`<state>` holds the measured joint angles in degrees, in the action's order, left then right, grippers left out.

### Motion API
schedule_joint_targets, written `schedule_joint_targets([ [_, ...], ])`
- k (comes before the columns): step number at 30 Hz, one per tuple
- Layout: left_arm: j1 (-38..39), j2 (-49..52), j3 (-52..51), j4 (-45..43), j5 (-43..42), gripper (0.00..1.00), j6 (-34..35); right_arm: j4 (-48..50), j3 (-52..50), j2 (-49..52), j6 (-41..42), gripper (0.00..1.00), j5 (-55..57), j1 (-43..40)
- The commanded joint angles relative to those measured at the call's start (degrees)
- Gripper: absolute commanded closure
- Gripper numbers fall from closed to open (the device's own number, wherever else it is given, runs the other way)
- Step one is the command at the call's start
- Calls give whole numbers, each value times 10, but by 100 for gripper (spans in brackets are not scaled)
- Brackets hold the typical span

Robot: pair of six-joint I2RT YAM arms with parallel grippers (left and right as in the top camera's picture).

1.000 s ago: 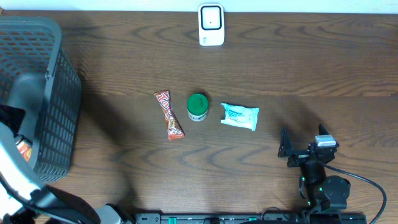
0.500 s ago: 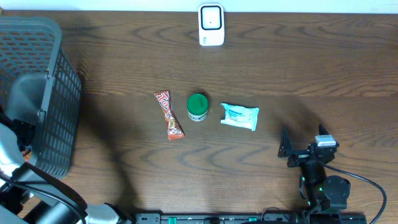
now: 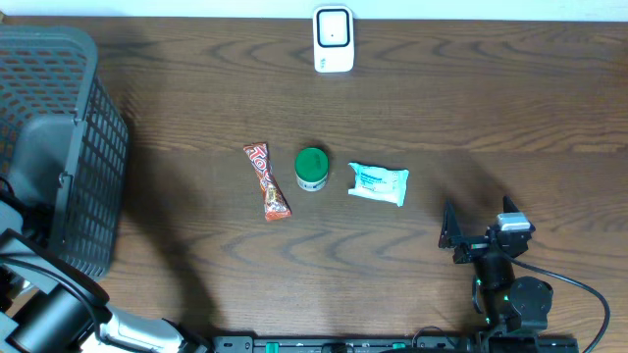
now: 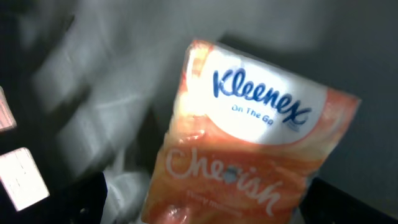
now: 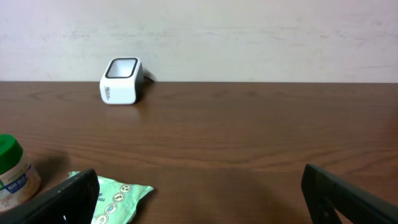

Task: Scan the item barcode
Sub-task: 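Reach the left gripper into the basket and grasp the orange Kleenex pack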

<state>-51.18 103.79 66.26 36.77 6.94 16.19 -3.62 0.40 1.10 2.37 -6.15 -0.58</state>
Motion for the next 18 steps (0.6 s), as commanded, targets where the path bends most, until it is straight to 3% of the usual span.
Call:
schedule_joint_targets([
  [1,-2,45,-9,-1,-5,2,-10,-2,-1,-1,6,1,2,-2],
  [6,-2,64,-9,-7,-5,2,-10,-2,-1,-1,6,1,3,-2],
  [9,-2,61,-8,-7,-3,24,-10,-2,-1,-1,6,1,2,-2],
  [18,-2,35,0,-1,-3,53,-10,-2,-1,-1,6,1,3,-2],
])
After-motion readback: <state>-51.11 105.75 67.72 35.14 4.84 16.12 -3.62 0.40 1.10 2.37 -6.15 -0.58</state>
